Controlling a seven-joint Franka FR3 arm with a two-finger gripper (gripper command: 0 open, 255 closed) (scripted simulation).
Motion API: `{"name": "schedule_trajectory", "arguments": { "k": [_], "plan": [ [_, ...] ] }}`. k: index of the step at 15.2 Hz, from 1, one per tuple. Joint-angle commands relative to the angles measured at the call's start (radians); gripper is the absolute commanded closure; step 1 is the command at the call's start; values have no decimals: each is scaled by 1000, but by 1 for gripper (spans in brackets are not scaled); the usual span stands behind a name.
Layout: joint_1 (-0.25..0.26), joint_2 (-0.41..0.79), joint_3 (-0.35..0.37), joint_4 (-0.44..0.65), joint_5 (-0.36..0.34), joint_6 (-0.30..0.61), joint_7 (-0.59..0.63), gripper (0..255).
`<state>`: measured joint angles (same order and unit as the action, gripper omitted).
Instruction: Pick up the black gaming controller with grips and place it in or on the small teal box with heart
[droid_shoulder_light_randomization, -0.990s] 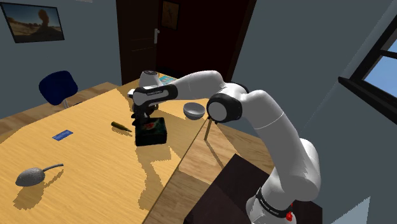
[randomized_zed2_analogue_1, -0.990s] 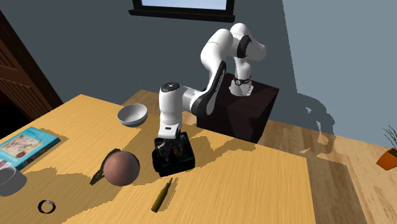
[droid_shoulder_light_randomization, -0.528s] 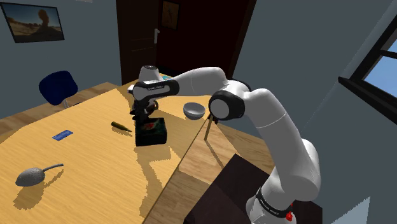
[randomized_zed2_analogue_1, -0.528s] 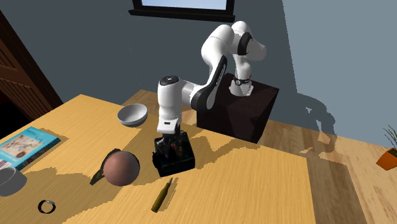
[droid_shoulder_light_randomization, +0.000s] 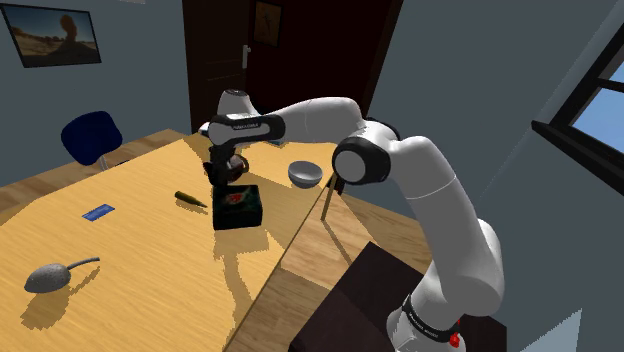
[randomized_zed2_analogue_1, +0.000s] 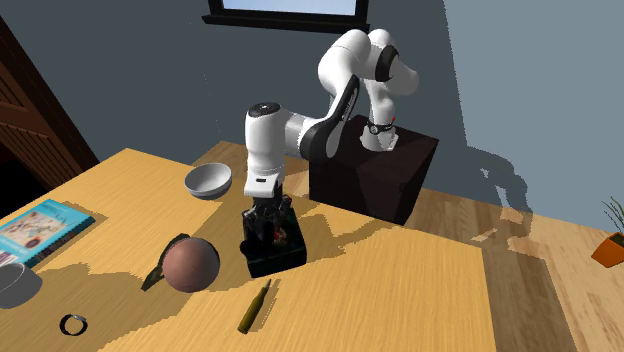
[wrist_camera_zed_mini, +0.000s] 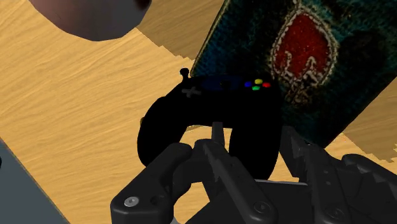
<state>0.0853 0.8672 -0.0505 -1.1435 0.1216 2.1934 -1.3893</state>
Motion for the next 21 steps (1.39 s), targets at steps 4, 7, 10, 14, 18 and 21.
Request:
{"name": "schedule_trajectory", "arguments": {
  "k": [4,7,10,14,18,21],
  "plan": [
    [-6,-213,-2,-340,8,126,-34,255],
    [-11,-290,-3,-475,13,182,-51,255],
    [-12,-268,0,-482,17,212,-54,255],
    [-14,-237,3,-488,22,249,-60,255],
    [-16,-203,6,-491,26,285,-65,255],
    [-17,-174,9,-490,30,313,-70,255]
  ]
}}
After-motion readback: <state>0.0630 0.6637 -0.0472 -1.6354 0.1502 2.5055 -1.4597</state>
